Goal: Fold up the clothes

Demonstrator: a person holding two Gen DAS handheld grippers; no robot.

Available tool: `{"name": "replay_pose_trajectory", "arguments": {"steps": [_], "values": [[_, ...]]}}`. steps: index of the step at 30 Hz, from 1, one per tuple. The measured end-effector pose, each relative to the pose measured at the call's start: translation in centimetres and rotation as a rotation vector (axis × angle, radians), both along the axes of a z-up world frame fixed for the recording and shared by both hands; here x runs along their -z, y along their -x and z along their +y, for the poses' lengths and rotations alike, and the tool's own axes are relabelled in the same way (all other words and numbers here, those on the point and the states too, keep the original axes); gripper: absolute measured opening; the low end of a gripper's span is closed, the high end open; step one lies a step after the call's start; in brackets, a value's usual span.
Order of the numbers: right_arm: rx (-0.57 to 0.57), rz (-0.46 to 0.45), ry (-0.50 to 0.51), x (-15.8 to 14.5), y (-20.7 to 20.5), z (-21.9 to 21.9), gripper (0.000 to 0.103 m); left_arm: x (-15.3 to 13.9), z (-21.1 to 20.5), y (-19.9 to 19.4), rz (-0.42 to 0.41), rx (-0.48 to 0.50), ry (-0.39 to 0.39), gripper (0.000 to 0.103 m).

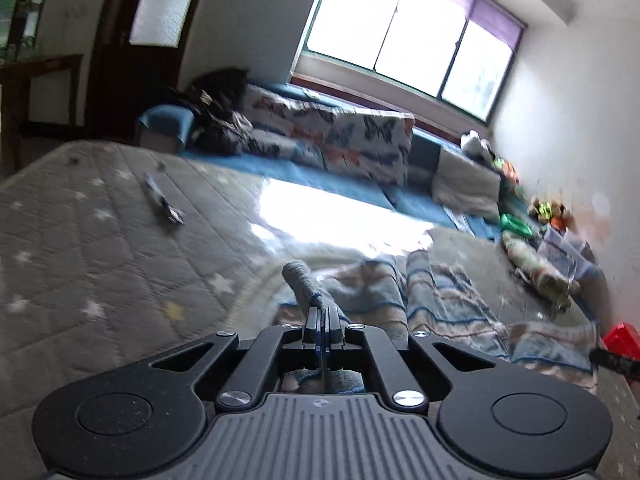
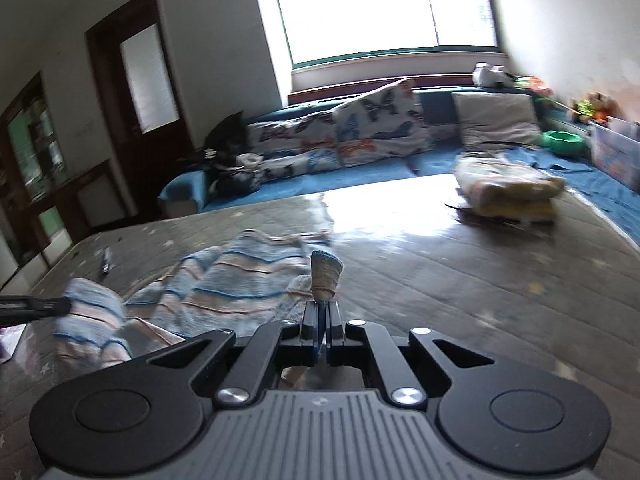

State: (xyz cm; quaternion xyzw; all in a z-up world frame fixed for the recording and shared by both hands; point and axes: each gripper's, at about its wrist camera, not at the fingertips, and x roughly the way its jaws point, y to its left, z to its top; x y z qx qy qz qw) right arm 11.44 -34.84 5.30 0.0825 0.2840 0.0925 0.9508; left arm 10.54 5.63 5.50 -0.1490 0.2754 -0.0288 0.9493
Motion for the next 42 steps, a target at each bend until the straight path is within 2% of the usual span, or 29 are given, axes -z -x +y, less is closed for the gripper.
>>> {"name": "replay_pose_trajectory", "arguments": {"steps": [7,13,19,25,33,38,42], "values": [[0.112,-0.016,-0.043,0.6,4.6,-3.9,0.003,-1.2,3.1,6.2,-0.032,-0.092,0.002,0.002],[0.179,-0.038,-0.066,0.7,8.9,-6.1,0.003,0.0,5.0,11.1,0.021,-0.156,0.016,0.002],[0.229,-0.038,-0.066,1.0,12.8,-7.9,0.003,1.4,6.4,14.2,0.093,-0.192,0.051,0.002],[0.294,0.035,-0.062,3.1,13.8,-9.7,0.002,2.6,7.6,15.4,0.144,-0.213,0.066,0.002],[0.336,0.116,-0.057,4.6,15.4,-10.9,0.005,3.7,7.0,15.9,0.196,-0.202,0.025,0.002],[0.376,0.098,0.002,3.8,15.6,-11.2,0.009,3.6,6.9,16.0,0.206,-0.189,-0.004,0.006],[0.319,0.07,0.017,2.8,14.2,-10.3,0.009,2.9,6.8,16.2,0.19,-0.175,-0.032,0.008]]}}
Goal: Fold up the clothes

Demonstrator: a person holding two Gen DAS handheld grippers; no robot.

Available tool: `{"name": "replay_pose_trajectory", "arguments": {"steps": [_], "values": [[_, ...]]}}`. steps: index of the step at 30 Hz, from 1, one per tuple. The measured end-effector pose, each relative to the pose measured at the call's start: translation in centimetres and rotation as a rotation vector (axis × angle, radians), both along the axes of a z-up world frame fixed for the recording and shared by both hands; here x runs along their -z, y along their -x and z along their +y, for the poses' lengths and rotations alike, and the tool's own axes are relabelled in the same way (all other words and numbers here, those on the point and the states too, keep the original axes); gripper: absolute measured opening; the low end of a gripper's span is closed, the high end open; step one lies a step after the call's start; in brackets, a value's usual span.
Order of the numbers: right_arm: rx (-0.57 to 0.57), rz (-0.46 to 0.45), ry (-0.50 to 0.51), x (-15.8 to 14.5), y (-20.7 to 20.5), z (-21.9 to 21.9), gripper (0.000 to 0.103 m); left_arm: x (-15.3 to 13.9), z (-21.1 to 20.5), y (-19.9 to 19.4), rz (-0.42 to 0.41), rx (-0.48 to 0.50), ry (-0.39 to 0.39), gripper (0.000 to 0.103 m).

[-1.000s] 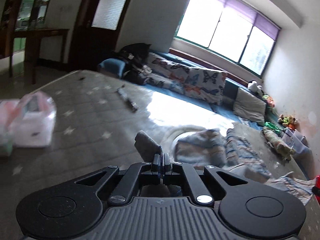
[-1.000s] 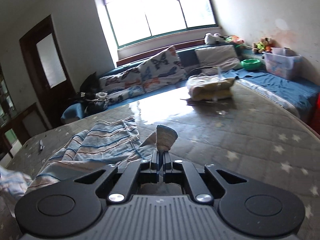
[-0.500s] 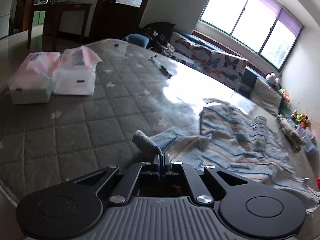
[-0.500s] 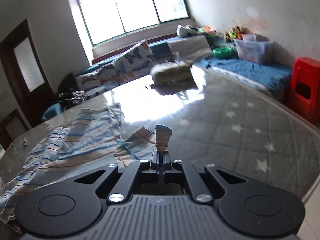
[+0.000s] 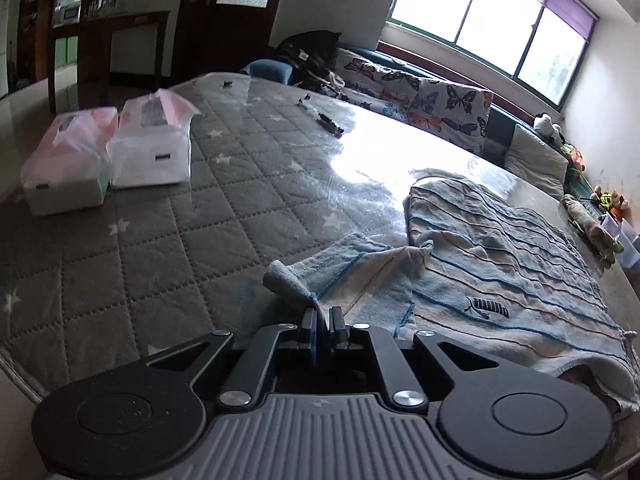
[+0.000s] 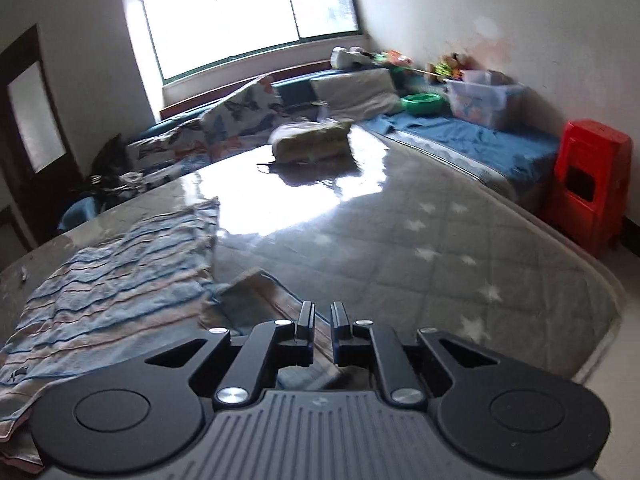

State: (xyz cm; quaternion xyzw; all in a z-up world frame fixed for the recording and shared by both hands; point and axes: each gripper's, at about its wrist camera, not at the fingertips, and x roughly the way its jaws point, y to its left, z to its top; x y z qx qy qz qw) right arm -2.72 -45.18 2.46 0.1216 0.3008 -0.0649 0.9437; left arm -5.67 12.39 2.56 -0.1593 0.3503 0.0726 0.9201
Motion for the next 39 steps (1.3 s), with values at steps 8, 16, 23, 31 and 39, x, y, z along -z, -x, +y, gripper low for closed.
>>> {"name": "replay_pose_trajectory", "arguments": {"steps": [8,16,23,31,39], "values": [[-0.16,0.021,0.056,1.2,-5.5,3.5,0.02,-0.8,0.6,0.5,-0.015,-0.027,-0.042,0.029],[-0.199,0.032,0.085,2.9,-8.6,3.3,0.021,-0.4,-0.6,-0.6,-0.017,0.043,-0.045,0.028],[-0.229,0.032,0.101,3.5,-9.1,3.3,0.025,0.3,-2.9,-3.2,-0.005,0.124,-0.041,0.028],[-0.237,0.022,0.116,3.9,-9.4,3.2,0.03,1.3,-4.7,-5.4,0.01,0.18,-0.043,0.029],[-0.218,-0.009,0.161,3.4,-8.8,3.1,0.007,2.3,-4.7,-6.2,0.03,0.184,-0.051,0.028]]}}
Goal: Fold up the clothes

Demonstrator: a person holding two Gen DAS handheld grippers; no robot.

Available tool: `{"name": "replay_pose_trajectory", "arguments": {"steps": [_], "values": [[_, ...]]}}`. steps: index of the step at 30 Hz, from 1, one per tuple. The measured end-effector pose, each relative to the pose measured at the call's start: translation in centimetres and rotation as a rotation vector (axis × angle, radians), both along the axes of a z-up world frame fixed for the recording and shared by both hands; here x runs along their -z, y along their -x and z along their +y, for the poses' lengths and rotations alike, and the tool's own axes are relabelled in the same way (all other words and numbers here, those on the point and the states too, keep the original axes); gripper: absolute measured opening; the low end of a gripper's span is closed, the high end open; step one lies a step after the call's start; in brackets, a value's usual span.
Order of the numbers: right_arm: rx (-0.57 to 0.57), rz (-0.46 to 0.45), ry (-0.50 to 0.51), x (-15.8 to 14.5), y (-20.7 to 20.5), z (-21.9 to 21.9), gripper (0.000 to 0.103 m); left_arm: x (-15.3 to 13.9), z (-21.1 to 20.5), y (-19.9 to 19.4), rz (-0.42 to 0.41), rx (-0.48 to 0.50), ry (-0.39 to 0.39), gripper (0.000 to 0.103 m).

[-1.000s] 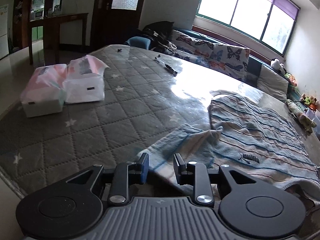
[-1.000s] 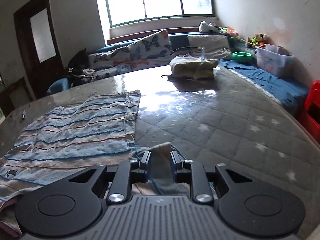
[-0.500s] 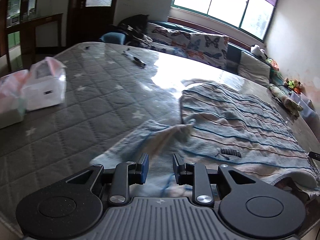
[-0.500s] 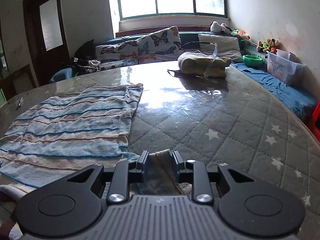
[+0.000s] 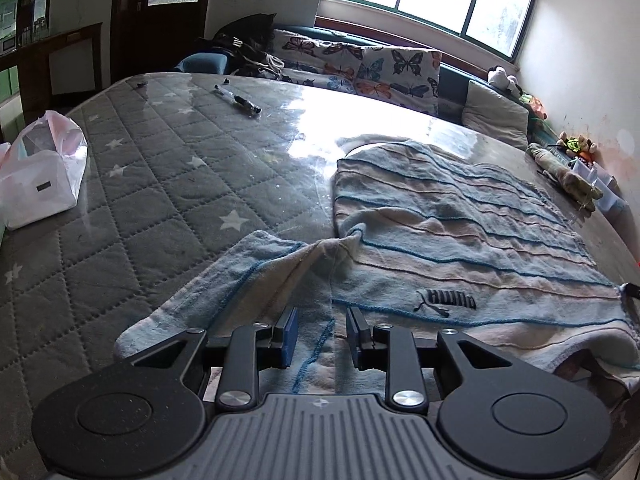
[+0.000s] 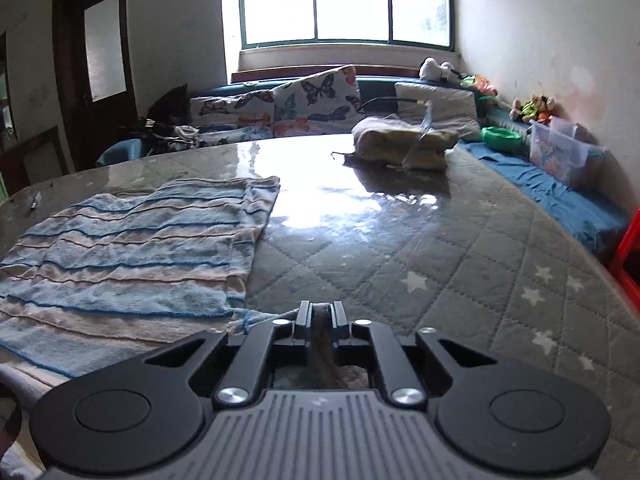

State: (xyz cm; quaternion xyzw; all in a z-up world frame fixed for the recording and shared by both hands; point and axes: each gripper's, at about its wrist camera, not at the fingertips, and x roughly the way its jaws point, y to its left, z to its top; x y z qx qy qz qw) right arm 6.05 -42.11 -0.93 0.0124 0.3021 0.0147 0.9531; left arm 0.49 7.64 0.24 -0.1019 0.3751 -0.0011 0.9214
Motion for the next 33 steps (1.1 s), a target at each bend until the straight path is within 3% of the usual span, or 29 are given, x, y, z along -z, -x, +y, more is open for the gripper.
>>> {"name": "replay_pose_trajectory", "arguments": {"steps": [7,13,21,26,29,33], "values": [[0.03,0.027,0.073,1.0,0.1,0.5,0.007,0.1,0.2,0.0,-0.012,-0.003,-0.017,0.028],[0.043,0.002,0.039,0.1,1.1,0.0,0.014,-0.3,-0.2,0.4,-0.015,0.013,-0.013,0.028],[-0.052,0.069,0.01,-0.3,4.0,1.1,0.017,-2.3,-3.8,2.5,-0.069,0.185,0.009,0.029],[-0.205,0.085,-0.033,-2.3,6.0,3.7,0.017,-2.9,-6.9,3.8,-0.091,0.338,0.014,0.031],[-0.317,0.087,-0.045,-3.3,6.9,6.1,0.018,-2.8,-8.6,4.5,-0.104,0.419,0.008,0.04],[-0.483,0.117,-0.062,-3.5,7.9,10.2,0.03,-2.3,-10.7,5.3,-0.112,0.52,-0.025,0.044]]}}
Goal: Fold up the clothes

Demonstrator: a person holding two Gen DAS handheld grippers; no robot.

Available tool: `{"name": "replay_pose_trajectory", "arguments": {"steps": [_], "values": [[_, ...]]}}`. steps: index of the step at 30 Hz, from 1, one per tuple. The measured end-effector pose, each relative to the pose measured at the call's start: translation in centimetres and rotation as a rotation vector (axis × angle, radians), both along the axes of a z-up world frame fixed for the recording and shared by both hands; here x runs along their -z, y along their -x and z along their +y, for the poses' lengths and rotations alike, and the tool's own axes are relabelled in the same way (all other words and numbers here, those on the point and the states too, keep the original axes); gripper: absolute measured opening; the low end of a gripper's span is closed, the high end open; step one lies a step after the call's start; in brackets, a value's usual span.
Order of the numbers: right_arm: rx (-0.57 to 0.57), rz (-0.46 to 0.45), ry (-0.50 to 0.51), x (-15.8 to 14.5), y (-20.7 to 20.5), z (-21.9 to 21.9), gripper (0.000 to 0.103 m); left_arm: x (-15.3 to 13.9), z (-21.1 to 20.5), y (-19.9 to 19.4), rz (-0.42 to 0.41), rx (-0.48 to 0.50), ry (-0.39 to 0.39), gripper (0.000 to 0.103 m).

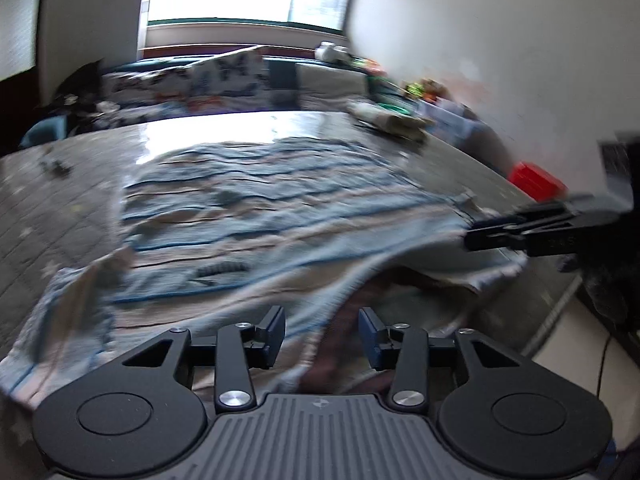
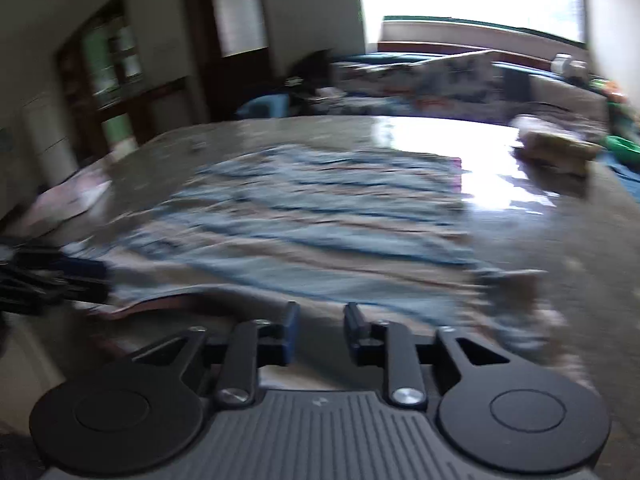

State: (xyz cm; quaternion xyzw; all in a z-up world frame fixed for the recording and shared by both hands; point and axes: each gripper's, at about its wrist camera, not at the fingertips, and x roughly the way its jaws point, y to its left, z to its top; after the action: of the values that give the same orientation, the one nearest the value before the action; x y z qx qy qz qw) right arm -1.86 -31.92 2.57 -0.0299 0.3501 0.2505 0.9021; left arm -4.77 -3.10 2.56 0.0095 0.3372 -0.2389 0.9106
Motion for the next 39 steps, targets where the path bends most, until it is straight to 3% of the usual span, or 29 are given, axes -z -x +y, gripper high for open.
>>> {"name": "replay_pose_trajectory", "arguments": {"steps": [4,8,10,12,16,23,27,31,35,36,37,39], "values": [[-0.124,0.014,0.05,0.8,0.8,3.7,0.03,0.8,-1.3,-0.2,-0.018,0.039,-0.045,0.043],[-0.137,-0.002,0.161,2.0,1.3,5.4,0.03,1.7,-2.3,-0.6,-0.044,0.061,-0.107,0.041],[-0.135,-0.013,0.2,2.3,1.7,5.6,0.028,2.1,-2.7,-0.7,-0.057,0.076,-0.129,0.033],[-0.13,-0.023,0.2,2.2,2.0,5.4,0.014,2.3,-2.9,-0.6,-0.08,0.084,-0.15,0.021],[-0.12,-0.064,0.179,1.4,2.8,4.7,0.004,2.0,-3.1,-0.3,-0.125,0.087,-0.161,0.003],[-0.149,-0.069,0.144,0.0,4.8,3.6,0.002,0.2,-2.0,1.4,-0.187,0.114,-0.113,0.0],[-0.197,-0.021,0.176,0.9,5.7,3.5,0.002,1.2,-2.1,1.3,-0.14,0.113,-0.146,0.0],[-0.234,-0.004,0.187,0.9,6.3,3.4,0.005,0.7,-2.0,1.5,-0.169,0.129,-0.134,0.007],[-0.209,-0.048,0.173,-0.1,6.0,3.2,0.009,0.8,-2.7,1.1,-0.178,0.14,-0.151,0.009],[-0.198,-0.055,0.169,-0.1,5.6,3.3,0.014,1.2,-2.9,0.9,-0.172,0.146,-0.16,0.009],[-0.187,-0.058,0.165,0.0,5.2,3.5,0.026,1.5,-3.2,0.6,-0.166,0.153,-0.17,0.01],[-0.178,-0.059,0.171,0.5,4.5,4.0,0.032,2.2,-3.7,0.2,-0.153,0.16,-0.188,0.011]]}}
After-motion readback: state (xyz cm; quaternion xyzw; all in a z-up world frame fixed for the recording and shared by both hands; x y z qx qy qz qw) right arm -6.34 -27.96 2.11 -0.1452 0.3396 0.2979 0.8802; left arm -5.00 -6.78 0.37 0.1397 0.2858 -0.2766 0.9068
